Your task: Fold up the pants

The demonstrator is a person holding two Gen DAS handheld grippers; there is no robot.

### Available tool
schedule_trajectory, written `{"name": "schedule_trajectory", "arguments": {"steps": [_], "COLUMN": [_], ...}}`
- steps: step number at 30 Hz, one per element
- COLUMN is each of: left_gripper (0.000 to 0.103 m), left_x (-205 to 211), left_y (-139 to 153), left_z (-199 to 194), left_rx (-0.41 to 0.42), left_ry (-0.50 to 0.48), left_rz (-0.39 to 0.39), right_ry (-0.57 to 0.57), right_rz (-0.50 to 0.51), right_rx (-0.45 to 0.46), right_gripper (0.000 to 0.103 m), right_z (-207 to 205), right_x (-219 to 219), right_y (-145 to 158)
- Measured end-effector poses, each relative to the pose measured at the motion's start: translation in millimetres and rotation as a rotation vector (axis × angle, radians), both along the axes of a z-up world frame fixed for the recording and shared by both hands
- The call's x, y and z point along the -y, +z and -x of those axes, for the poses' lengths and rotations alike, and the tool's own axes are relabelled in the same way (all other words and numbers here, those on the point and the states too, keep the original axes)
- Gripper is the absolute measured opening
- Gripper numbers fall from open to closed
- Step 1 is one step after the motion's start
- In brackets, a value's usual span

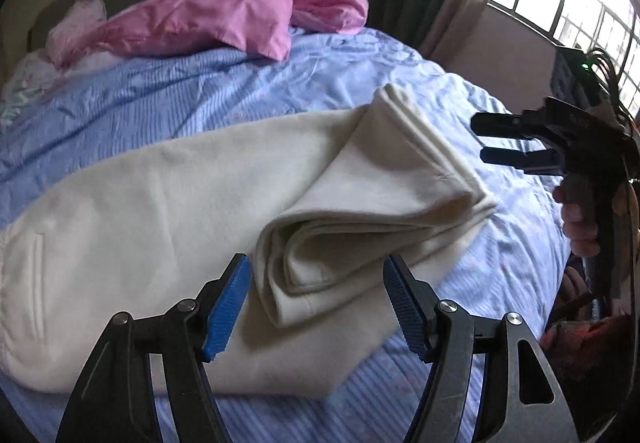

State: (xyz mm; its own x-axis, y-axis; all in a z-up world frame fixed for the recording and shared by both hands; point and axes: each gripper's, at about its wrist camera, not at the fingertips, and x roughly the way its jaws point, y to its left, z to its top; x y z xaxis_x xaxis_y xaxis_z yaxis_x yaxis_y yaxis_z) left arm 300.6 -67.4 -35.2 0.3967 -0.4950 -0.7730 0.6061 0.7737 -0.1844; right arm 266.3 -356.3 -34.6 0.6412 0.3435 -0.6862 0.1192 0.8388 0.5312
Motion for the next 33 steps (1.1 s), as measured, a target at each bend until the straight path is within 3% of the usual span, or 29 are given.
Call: {"name": "schedule_trajectory", "arguments": {"steps": [10,12,13,15,19,20,22,23,26,30,33], "left_gripper": [0.065,0.055,0.045,0.037,0.024,0.021,0.018,0.018,0.017,0.017,0.017], "left_x": [-1,0,0,2,1,1,-3,-5,-12,-22,-30], "left_y": [-48,-51,-52,-52,-42,-38,-27,-22,-13,-17,-21], "left_z": [-30,-28,-27,-25,-16,-16,-12,-11,-6,-4,-3], "left_rx": [-0.121,-0.122,-0.129,-0.123,-0.083,-0.079,-0.083,-0.092,-0.144,-0.267,-0.298], "left_ry": [0.052,0.039,0.029,0.026,0.013,0.013,0.016,0.020,0.027,0.052,0.062], "left_rz": [-0.005,0.003,0.012,0.016,0.022,0.031,0.065,0.083,0.143,0.200,0.222], "right_ry": [0.011,0.027,0.033,0.041,0.064,0.069,0.090,0.127,0.128,0.112,0.121], "right_rz": [-0.069,-0.082,-0.101,-0.119,-0.014,0.032,0.129,0.147,0.151,0.184,0.184], "right_rx": [-0.146,-0.183,-0.196,-0.205,-0.215,-0.218,-0.221,-0.205,-0.148,-0.012,0.002], "right_gripper": [0.092,0.092,0.092,0.093,0.091,0.086,0.031,0.025,0.020,0.020,0.020], "right_z": [-24,-25,-24,-19,-22,-24,-28,-31,-39,-68,-106], "right_x": [-13,-17,-19,-24,-42,-48,-57,-61,-65,-81,-99], "right_y": [-41,-48,-51,-53,-46,-46,-42,-38,-13,48,70]}}
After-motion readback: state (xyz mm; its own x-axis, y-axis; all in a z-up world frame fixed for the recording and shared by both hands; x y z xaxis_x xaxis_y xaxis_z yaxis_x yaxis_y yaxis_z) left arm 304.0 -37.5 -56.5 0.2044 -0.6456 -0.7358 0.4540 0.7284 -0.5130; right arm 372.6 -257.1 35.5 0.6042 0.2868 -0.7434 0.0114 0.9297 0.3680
